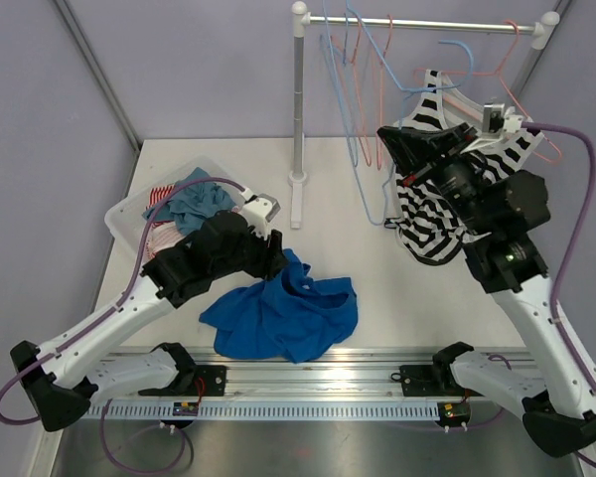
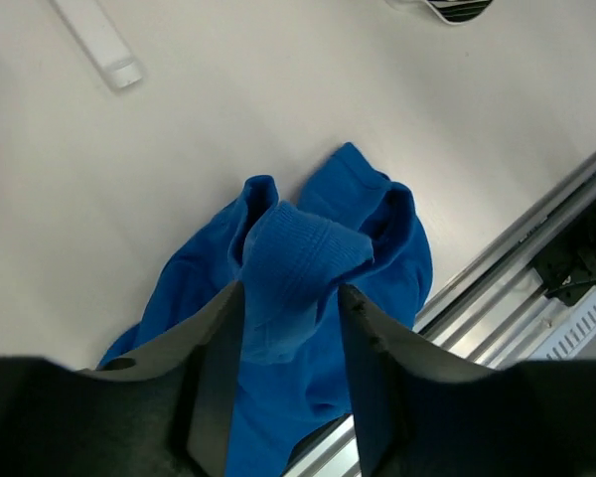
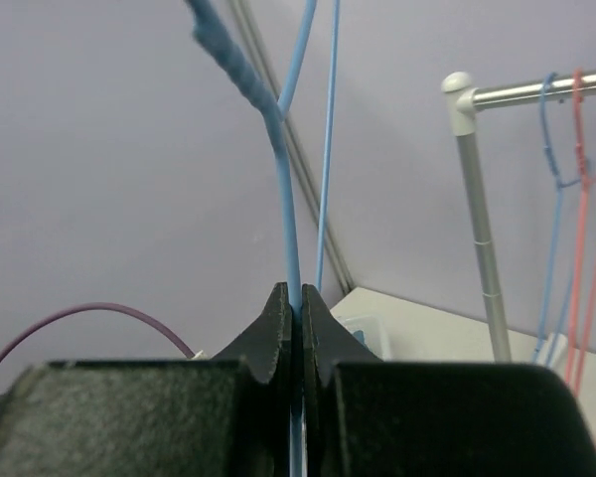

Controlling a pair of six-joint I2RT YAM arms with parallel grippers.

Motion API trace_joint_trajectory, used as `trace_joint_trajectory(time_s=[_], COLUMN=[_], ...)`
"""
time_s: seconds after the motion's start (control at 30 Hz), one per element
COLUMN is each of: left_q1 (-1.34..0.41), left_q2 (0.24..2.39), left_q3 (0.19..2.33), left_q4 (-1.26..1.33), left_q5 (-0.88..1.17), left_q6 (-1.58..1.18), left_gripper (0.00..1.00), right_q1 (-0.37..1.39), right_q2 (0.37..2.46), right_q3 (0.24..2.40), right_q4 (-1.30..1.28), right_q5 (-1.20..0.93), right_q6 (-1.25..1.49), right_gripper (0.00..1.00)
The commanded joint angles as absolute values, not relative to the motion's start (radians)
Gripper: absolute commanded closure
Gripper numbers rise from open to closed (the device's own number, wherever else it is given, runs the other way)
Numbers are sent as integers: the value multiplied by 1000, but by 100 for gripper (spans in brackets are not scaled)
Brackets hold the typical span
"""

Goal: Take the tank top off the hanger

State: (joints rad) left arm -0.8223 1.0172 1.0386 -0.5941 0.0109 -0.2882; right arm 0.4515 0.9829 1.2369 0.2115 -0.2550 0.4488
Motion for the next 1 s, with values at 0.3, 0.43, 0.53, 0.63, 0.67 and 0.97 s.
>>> trace_joint_trajectory(time_s=[0.3, 0.43, 0.53, 0.63, 0.67, 0.97], left_q1=[-881, -879, -879, -862, -851, -769], left_q2=[924, 797, 743, 727, 744, 793], left_q3=[1233, 1166, 1068, 1005, 1000, 951], left_q4=[-936, -908, -826, -782, -782, -746], left_q5=[-405, -526, -513, -480, -473, -344], left_q6=[-299, -249, -248, -259, -252, -210], left_gripper=[1, 1, 1, 1, 1, 1], right_q1=[459, 465, 471, 476, 474, 474], right_q2=[1294, 1411, 1520, 1643, 1710, 2054], right_q3=[1755, 1914, 2043, 2196, 2241, 2727], right_q4=[-669, -729, -771, -807, -827, -882], right_q5=[-31, -6, 49, 90, 97, 150], right_q6=[267, 242, 226, 201, 196, 181], right_gripper=[100, 100, 100, 100, 100, 100])
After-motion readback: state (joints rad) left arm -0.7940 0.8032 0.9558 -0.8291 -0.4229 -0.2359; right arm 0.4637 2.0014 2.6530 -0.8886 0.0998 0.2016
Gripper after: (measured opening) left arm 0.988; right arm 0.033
